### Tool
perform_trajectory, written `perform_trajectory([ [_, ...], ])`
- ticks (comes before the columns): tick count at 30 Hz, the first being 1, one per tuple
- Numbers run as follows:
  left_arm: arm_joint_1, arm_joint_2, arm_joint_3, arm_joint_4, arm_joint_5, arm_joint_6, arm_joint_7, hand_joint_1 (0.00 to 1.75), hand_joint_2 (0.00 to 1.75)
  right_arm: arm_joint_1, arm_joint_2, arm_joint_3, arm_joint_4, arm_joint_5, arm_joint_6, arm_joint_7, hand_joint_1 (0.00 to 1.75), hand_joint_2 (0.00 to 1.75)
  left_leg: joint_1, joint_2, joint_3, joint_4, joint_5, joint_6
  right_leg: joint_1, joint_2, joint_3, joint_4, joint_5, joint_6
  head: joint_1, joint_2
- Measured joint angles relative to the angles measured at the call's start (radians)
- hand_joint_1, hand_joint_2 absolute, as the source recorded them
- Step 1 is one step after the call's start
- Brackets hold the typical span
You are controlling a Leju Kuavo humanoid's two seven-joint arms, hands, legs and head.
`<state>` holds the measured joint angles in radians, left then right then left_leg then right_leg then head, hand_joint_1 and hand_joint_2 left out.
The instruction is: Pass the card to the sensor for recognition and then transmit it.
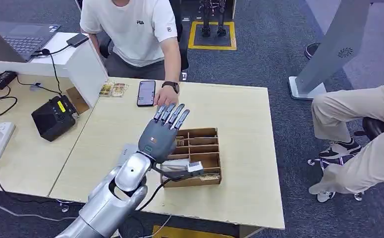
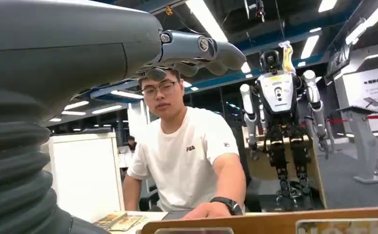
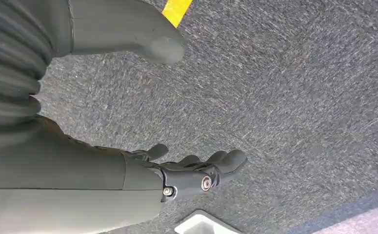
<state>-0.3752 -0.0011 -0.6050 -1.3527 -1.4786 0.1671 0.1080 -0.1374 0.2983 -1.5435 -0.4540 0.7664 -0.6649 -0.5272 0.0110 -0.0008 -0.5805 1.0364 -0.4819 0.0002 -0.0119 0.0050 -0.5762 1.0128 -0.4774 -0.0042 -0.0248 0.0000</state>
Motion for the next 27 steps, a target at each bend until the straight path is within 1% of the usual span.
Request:
perform_trajectory([
  [5,0.000,0.010,-0.003,0.002,0.039,-0.001,-0.010,0.00,1.75,0.000,0.000,0.000,0.000,0.009,0.000,0.010,0.00,1.75,0.000,0.000,0.000,0.000,0.000,0.000,0.000,0.000,0.000,0.000,0.000,0.000,0.000,0.000],
  [11,0.000,0.021,-0.004,0.002,0.055,-0.007,-0.016,0.00,1.75,0.001,0.000,0.000,-0.001,0.019,0.000,0.017,0.00,1.75,0.000,0.000,0.000,0.000,0.000,0.000,0.000,0.000,0.000,0.000,0.000,0.000,0.000,0.000],
  [18,-0.002,0.032,-0.010,0.003,0.055,-0.035,-0.020,0.00,1.75,0.002,0.000,0.000,0.000,0.014,0.000,0.002,0.00,1.75,0.000,0.000,0.000,0.000,0.000,0.000,0.000,0.000,0.000,0.000,0.000,0.000,0.000,0.000],
  [23,-0.004,0.034,-0.020,0.019,0.039,-0.052,-0.016,0.00,1.75,0.003,0.000,0.000,-0.002,0.025,0.000,0.013,0.00,1.75,0.000,0.000,0.000,0.000,0.000,0.000,0.000,0.000,0.000,0.000,0.000,0.000,0.000,0.000],
  [27,-0.005,0.035,-0.023,0.047,0.030,-0.043,-0.016,0.00,1.75,0.004,0.000,0.000,-0.005,0.029,0.000,0.008,0.00,1.75,0.000,0.000,0.000,0.000,0.000,0.000,0.000,0.000,0.000,0.000,0.000,0.000,0.000,0.000],
])
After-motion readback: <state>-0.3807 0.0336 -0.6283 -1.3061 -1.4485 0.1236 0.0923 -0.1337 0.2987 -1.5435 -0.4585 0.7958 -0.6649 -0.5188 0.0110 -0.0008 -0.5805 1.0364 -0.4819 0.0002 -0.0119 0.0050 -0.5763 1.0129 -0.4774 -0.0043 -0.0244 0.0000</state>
